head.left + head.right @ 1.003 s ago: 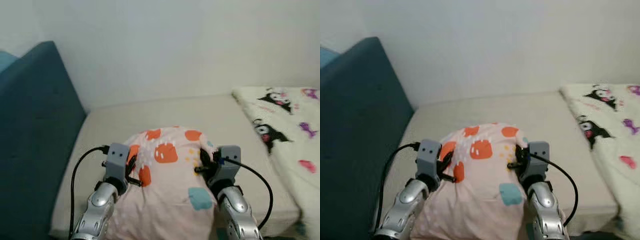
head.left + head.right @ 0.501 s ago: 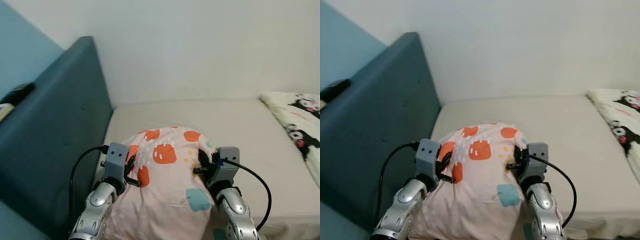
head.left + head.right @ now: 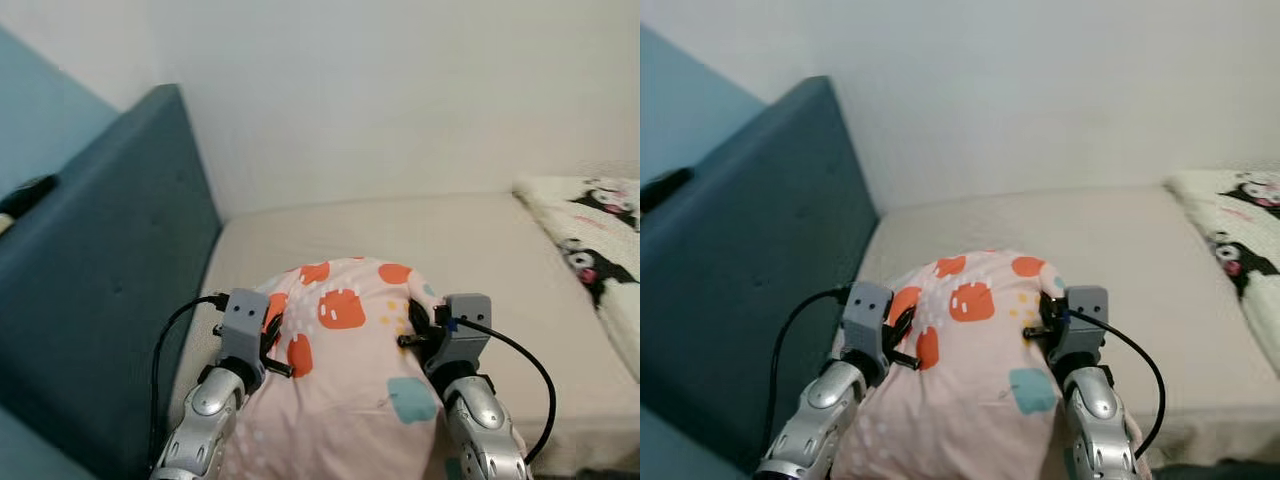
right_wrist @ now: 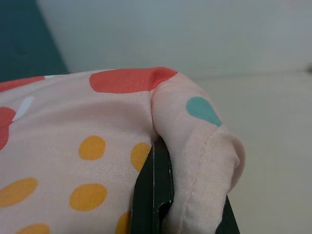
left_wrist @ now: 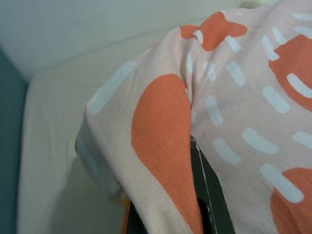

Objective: Clean up the room

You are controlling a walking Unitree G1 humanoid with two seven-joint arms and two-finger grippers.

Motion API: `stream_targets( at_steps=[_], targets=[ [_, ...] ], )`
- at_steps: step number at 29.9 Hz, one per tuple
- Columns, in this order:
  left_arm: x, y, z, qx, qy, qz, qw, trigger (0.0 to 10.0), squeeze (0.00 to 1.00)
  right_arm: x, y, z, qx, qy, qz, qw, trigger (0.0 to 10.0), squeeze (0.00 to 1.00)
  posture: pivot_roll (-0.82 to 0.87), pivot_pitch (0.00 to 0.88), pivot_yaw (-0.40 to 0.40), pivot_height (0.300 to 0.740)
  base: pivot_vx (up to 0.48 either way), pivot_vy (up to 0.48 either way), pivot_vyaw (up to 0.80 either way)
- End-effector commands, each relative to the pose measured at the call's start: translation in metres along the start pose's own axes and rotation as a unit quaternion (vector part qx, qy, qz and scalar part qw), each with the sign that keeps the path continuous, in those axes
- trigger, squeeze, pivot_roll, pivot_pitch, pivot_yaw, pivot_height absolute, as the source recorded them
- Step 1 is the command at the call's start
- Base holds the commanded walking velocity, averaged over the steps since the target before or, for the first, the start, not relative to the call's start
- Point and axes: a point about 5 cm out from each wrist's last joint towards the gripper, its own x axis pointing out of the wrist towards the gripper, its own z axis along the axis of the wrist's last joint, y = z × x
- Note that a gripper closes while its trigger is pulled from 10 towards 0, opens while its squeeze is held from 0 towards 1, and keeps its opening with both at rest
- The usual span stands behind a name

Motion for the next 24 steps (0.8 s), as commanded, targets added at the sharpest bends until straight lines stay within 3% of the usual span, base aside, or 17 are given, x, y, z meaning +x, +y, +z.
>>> stream_targets(
  at_steps=[1,16,19,24],
  targets=[
    [-0.0004,0.0072,0.0069,0.018,-0.019,0.016,1.0,10.0,0.0,0.0027,0.0038,0.0073,-0.001,-0.026,0.001,1.0,10.0,0.0,0.01,0.039,0.072,0.74,0.0,0.0,0.0],
    [0.0013,0.009,0.0064,0.023,-0.016,0.024,0.999,10.0,0.0,0.0041,0.002,0.0056,-0.008,-0.015,-0.007,1.0,10.0,0.0,0.01,0.046,0.071,0.74,0.0,0.0,0.0],
    [0.0018,0.0089,0.0066,0.024,-0.016,0.026,0.999,10.0,0.0,0.005,0.0011,0.0072,-0.029,-0.016,-0.006,0.999,10.0,0.0,0.01,0.045,0.073,0.74,0.0,0.0,0.0],
    [0.0025,0.009,0.0077,0.026,-0.018,0.027,0.999,10.0,0.0,0.0056,0.0006,0.0086,-0.039,-0.018,-0.008,0.999,10.0,0.0,0.01,0.045,0.075,0.74,0.0,0.0,0.59]
  ],
)
